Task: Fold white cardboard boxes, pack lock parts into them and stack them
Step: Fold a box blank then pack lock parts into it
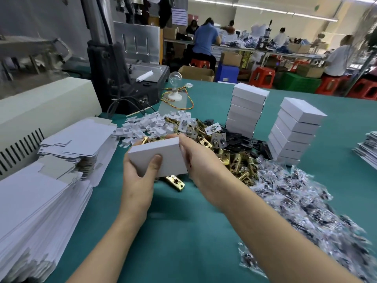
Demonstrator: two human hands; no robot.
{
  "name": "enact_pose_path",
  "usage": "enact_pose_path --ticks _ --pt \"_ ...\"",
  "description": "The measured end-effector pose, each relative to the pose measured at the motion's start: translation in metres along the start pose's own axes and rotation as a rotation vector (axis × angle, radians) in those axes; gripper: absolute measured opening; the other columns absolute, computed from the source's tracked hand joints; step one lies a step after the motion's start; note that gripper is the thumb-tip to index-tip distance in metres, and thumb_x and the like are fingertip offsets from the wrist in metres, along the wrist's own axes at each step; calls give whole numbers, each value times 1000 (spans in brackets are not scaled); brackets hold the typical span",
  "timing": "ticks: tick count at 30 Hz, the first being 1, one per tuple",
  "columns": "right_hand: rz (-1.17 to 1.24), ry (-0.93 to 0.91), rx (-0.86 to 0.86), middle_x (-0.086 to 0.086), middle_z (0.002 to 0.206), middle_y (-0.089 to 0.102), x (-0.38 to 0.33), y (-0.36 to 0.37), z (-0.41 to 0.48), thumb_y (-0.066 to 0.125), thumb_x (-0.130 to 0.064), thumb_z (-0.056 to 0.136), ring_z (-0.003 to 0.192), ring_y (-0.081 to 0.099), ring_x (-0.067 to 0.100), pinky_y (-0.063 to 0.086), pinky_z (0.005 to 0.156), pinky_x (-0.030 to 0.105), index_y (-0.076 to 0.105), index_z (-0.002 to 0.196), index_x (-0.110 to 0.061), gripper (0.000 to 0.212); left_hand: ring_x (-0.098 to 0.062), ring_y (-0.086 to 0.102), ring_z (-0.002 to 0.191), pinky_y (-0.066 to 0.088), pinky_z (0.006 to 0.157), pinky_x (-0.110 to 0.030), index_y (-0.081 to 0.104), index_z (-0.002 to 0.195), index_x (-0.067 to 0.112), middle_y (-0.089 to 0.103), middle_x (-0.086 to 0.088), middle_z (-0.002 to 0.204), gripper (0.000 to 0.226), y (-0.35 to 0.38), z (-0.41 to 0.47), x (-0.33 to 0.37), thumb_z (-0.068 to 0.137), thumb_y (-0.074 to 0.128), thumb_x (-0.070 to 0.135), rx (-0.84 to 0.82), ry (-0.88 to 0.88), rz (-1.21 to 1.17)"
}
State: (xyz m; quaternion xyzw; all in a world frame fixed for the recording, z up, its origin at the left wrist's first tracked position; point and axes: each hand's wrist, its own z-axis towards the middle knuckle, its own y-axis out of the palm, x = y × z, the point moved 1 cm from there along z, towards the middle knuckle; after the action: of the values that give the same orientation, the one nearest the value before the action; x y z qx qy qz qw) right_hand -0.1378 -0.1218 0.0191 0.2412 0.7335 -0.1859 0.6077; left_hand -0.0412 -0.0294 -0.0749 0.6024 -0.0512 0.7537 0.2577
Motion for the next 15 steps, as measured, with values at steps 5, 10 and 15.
enact_pose_path --ticks 5,10,15 --pt "-231 -183 6 -21 112 57 9 -4 -10 28 -53 109 80 51 -17 44 69 15 53 135 -47 37 -4 67 117 50 105 -32 58 133 28 74 14 121 77 4 1 -8 70 78 67 -48 -106 -58" --pt "-251 -225 -11 -10 128 59 12 1 10 23 -37 114 88 52 -2 43 74 14 54 137 -32 38 -1 64 120 49 110 -36 55 133 35 72 23 121 63 0 2 -6 79 71 63 -78 -53 -51" --pt "-328 -69 -185 -10 140 57 6 -30 9 36 -58 106 121 59 10 49 107 40 51 142 -41 42 -2 59 119 56 97 -38 43 131 55 58 34 126 47 -8 2 3 97 65 33 -63 265 111"
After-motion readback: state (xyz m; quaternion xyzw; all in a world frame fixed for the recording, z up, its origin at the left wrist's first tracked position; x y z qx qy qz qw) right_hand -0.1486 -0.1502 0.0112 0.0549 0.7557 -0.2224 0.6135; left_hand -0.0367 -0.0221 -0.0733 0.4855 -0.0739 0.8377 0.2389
